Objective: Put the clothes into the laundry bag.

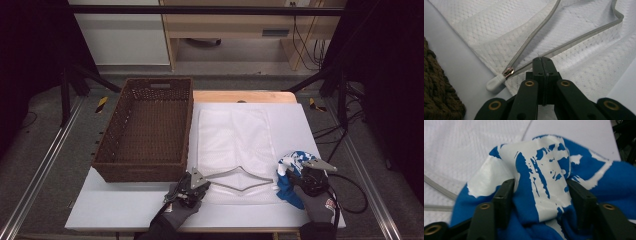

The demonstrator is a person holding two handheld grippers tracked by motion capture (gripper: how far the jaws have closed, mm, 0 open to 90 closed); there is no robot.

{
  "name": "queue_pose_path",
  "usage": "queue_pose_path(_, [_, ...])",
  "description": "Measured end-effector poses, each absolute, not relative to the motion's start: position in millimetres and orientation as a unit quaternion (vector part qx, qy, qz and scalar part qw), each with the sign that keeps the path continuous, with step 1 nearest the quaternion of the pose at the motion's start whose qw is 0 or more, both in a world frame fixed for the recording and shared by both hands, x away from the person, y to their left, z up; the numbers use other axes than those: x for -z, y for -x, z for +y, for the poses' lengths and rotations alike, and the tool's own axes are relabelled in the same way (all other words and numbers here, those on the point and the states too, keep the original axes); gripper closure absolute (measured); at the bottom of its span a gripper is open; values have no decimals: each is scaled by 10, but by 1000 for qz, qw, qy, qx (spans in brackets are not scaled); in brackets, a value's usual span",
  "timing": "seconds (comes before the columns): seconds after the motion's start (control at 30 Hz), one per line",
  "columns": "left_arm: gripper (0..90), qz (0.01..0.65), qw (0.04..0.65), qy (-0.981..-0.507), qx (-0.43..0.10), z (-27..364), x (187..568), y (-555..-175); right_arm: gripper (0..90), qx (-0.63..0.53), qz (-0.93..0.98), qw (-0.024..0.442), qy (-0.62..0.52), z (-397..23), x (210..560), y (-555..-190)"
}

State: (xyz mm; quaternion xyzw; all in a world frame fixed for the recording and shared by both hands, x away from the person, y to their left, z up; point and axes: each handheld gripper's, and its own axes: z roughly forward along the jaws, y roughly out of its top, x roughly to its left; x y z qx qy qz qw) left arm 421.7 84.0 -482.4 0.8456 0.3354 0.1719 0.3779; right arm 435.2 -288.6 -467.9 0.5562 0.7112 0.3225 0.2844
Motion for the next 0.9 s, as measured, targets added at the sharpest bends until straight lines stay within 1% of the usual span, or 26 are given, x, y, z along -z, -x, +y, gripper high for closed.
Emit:
queue_pose_path(0.03, [900,334,380,-845,-172,835,4818,-4210,377,-329,708,291,-553,-2883,4632,-4338])
queue_pose_path(0.1, [900,331,384,-845,-171,819,4790,-4189,335,-348,700,312,-539,-2856,4513,-4301])
queue_pose_path(0.23, [900,325,385,-846,-172,782,4779,-4156,316,-374,704,338,-500,-2689,4295,-4233])
queue_pose_path(0.33, [900,323,384,-848,-169,761,4808,-4149,318,-384,717,336,-476,-2493,4219,-4236])
queue_pose_path(0.4, [900,324,382,-849,-168,759,4819,-4148,338,-394,726,322,-463,-2358,4221,-4260])
queue_pose_path(0.47, [900,324,378,-851,-167,759,4833,-4152,353,-405,740,294,-450,-2202,4287,-4303])
queue_pose_path(0.53, [900,326,380,-850,-166,765,4843,-4153,356,-399,755,279,-440,-2077,4356,-4337])
queue_pose_path(0.63, [899,324,379,-851,-166,767,4842,-4153,353,-384,768,276,-431,-1926,4440,-4377])
queue_pose_path(0.7, [900,324,378,-851,-166,770,4841,-4154,354,-376,773,278,-430,-1897,4462,-4402])
queue_pose_path(0.8, [899,324,377,-852,-166,773,4840,-4154,351,-370,765,287,-442,-1972,4452,-4420])
queue_pose_path(0.9, [899,324,378,-851,-165,772,4842,-4155,338,-384,750,298,-449,-2067,4352,-4383])
